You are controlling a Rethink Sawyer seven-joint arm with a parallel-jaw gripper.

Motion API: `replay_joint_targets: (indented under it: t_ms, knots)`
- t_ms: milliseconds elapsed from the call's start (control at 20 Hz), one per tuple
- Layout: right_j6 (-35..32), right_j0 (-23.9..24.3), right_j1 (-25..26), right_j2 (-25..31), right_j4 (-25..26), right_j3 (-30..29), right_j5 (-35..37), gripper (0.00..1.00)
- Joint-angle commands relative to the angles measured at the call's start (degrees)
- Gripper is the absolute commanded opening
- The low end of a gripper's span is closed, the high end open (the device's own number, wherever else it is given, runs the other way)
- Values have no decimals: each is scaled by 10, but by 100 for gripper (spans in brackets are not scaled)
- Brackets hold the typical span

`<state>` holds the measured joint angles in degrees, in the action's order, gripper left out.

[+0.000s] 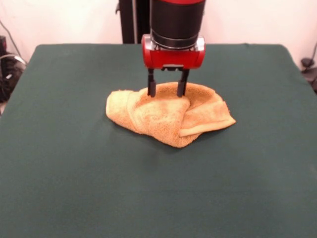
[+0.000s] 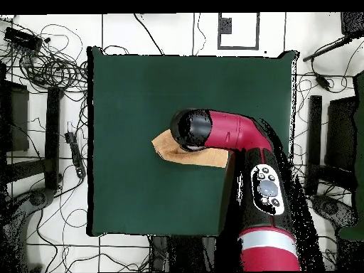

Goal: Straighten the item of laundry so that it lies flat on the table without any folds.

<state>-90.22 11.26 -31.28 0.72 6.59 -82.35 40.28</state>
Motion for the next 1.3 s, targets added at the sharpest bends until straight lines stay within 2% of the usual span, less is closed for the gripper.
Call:
replay_joint_targets:
  t_ms: [50, 750, 1300]
  knots:
    - [-76, -13, 31, 52, -15, -46, -33, 100]
    - [-75, -4, 65, 62, -6, -69, -106, 100]
    - [-59, 8, 102, 76, -8, -65, -116, 100]
